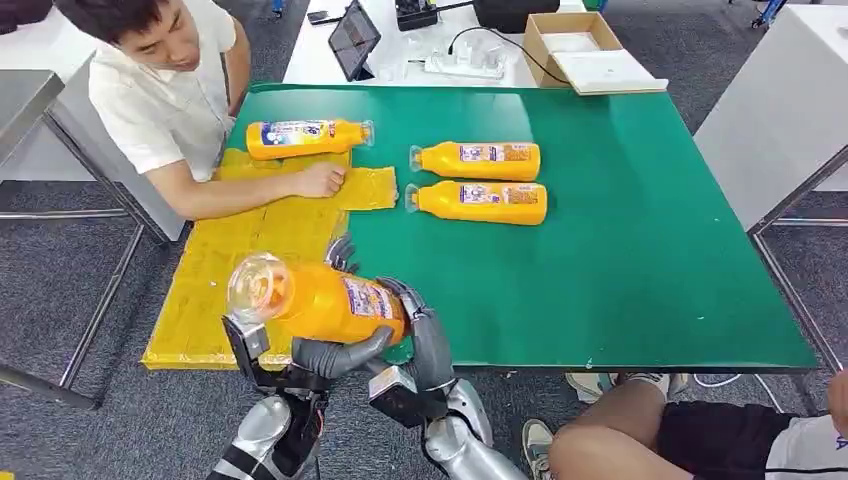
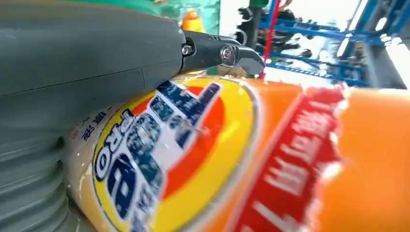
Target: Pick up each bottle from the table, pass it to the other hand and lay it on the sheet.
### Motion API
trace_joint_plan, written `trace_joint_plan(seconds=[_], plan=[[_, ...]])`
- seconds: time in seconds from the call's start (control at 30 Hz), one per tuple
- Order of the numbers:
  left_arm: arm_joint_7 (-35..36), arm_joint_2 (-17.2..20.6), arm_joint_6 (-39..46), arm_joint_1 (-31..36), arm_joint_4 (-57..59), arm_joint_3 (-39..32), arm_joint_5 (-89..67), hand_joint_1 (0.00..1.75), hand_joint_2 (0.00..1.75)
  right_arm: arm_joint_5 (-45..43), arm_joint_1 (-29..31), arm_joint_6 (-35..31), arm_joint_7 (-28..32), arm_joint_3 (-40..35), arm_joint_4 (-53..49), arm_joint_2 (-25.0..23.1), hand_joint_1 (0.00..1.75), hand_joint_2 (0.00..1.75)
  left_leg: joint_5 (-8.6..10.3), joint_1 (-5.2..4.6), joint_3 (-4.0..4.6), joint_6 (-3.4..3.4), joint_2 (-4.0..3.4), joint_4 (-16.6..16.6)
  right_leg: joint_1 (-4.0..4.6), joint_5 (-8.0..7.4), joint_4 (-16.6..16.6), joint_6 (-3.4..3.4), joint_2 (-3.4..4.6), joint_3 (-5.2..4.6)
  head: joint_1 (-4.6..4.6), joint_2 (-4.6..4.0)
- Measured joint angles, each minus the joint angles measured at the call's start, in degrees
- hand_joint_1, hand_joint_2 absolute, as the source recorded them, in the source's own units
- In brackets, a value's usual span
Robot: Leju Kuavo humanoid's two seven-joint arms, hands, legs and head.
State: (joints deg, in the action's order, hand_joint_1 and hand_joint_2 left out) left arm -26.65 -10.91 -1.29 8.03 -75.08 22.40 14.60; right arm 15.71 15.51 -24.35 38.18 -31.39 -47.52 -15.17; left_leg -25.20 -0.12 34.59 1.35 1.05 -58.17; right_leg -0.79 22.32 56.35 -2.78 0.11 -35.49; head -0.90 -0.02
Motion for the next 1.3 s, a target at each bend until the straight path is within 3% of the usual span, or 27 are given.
trace_joint_plan(seconds=[0.03,0.07,0.1,0.37,0.4,0.43,0.47,0.5,0.53,0.57,1.0,1.2,1.3], plan=[[-0.67,-0.04,0.09,-0.01,0.00,-0.02,0.43,0.00,1.75,-0.32,0.15,0.30,0.00,-0.45,0.32,-0.13,1.75,1.75,0.00,0.00,0.00,0.00,0.00,0.00,0.00,0.00,-0.01,0.00,0.00,0.00,-0.02,0.00],[-1.22,-0.04,0.13,-0.05,-0.02,-0.13,1.10,0.14,1.75,-0.63,0.31,0.48,0.00,-0.83,0.69,-0.35,1.75,1.75,0.00,0.00,0.00,0.00,0.00,0.00,0.00,0.00,0.00,0.00,0.00,-0.01,0.00,0.00],[-1.70,-0.09,0.07,-0.14,-0.02,-0.24,1.85,1.75,1.75,-1.02,0.60,0.81,0.00,-1.33,1.20,-0.43,1.75,1.75,0.00,0.01,0.00,0.00,0.00,0.00,0.01,0.00,0.00,0.00,0.00,-0.02,-0.02,0.00],[-2.60,-0.13,-2.34,-1.60,-1.22,-1.62,7.61,1.75,1.75,-2.58,1.53,1.83,0.00,-3.36,3.32,-0.87,1.75,1.75,0.00,0.01,0.00,0.00,-0.05,0.00,0.01,0.00,0.00,0.00,0.01,-0.05,-0.02,0.00],[-2.60,-0.13,-2.73,-1.98,-1.60,-1.84,8.28,1.75,1.75,-2.71,1.53,1.86,0.00,-3.63,3.45,-0.92,1.31,1.75,0.00,0.01,0.00,0.00,-0.07,0.00,0.00,0.00,0.00,0.00,0.02,-0.05,0.00,0.00],[-2.60,-0.13,-3.11,-2.30,-1.95,-2.12,8.79,1.75,1.75,-2.75,1.54,1.90,0.00,-3.89,3.52,-0.96,1.31,1.75,0.00,0.01,0.01,0.00,-0.07,0.00,0.01,0.00,0.00,0.00,0.03,-0.06,0.00,0.00],[-2.58,-0.13,-3.52,-2.68,-2.47,-2.47,9.35,1.75,1.75,-2.91,1.54,1.94,0.00,-4.06,3.58,-1.03,0.98,1.75,0.00,0.01,0.01,0.00,-0.07,0.00,0.01,0.00,0.00,0.00,0.06,-0.07,-0.02,0.00],[-2.58,-0.13,-3.83,-3.07,-2.95,-2.69,9.73,1.75,1.75,-3.10,1.54,2.01,0.00,-4.26,3.65,-1.05,0.00,1.75,0.00,0.01,0.01,0.00,-0.09,0.00,0.00,0.00,0.00,0.00,0.09,-0.07,0.00,0.00],[-2.58,-0.13,-4.15,-3.35,-3.27,-2.90,10.16,1.75,1.75,-3.30,1.53,2.07,0.00,-4.46,3.71,-1.11,0.00,1.75,0.00,0.00,0.01,0.00,-0.10,0.00,0.00,0.00,-0.01,0.00,0.10,-0.08,-0.02,0.00],[-2.60,-0.13,-4.35,-3.63,-3.61,-3.17,10.38,1.75,1.75,-3.41,1.51,2.49,0.00,-4.61,3.76,-1.20,0.00,0.00,-0.01,0.01,0.01,-0.01,-0.13,0.00,0.01,0.00,-0.01,0.00,0.12,-0.09,-0.02,0.00],[-3.12,0.74,-2.62,-3.77,-6.78,-5.29,4.58,1.75,1.75,-3.74,0.07,1.16,0.00,-5.64,4.92,-1.00,0.00,0.00,0.00,0.01,0.01,-0.01,-0.12,0.00,0.00,-0.01,0.00,0.01,0.12,-0.07,-0.02,0.00],[-1.99,2.99,16.81,-1.44,-6.47,-5.88,-18.86,1.75,1.75,-0.96,-2.24,-4.57,0.00,-4.44,5.72,0.55,0.00,0.00,-0.01,0.01,0.03,-0.01,-0.11,0.00,0.00,-0.01,0.00,0.01,0.12,-0.08,0.00,0.00],[-0.91,4.13,22.53,-0.23,-5.68,-6.75,-26.12,1.75,1.75,-0.24,-3.21,-5.79,0.00,-2.69,5.94,1.40,0.00,0.00,0.00,0.01,0.03,-0.01,-0.11,0.00,0.00,-0.01,0.00,0.01,0.12,-0.08,-0.02,0.00]])
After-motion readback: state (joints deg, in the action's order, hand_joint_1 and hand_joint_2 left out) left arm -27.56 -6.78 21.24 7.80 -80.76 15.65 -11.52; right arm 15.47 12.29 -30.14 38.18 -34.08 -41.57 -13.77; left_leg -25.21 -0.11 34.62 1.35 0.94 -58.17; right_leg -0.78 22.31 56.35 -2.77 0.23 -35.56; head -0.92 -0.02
